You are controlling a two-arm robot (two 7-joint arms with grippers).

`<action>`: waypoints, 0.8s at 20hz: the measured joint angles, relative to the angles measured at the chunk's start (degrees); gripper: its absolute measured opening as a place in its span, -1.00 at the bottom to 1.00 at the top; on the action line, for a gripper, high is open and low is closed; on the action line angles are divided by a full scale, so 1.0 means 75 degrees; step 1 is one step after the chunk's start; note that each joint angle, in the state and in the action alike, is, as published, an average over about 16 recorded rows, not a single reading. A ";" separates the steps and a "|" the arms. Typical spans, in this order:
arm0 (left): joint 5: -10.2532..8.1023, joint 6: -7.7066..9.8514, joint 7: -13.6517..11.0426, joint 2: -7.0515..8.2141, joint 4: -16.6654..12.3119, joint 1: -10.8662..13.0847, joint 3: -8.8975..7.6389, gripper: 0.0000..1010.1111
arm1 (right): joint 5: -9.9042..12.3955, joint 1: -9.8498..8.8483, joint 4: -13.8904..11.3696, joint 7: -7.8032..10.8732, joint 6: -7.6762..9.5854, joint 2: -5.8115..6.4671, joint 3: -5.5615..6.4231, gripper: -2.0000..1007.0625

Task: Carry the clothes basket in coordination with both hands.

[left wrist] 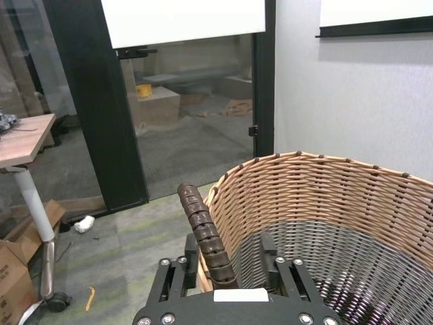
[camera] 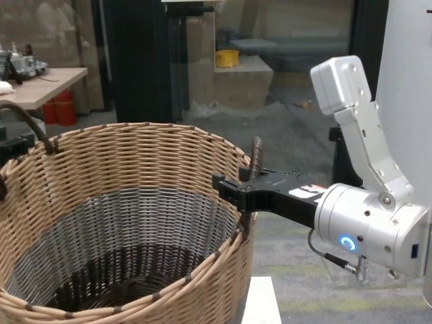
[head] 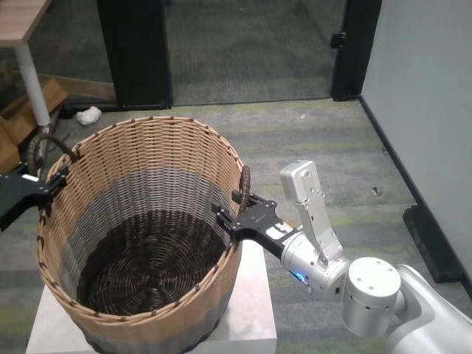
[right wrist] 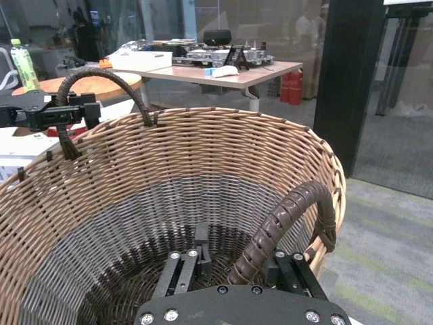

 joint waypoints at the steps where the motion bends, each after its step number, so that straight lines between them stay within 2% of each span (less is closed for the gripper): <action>1: 0.0000 0.0000 0.0000 0.0000 0.0000 0.0000 0.0000 0.16 | 0.0000 0.0000 0.0000 0.0000 0.0000 0.0000 0.0000 -0.08; 9: 0.0001 0.0000 0.0000 0.0001 -0.0002 0.0000 0.0000 0.70 | 0.0000 0.0000 -0.0003 0.0000 0.0000 0.0001 0.0000 0.50; 16: 0.0001 0.0000 -0.0001 0.0001 -0.0003 0.0001 0.0000 0.94 | 0.0000 0.0000 -0.0003 0.0001 0.0000 0.0001 0.0000 0.85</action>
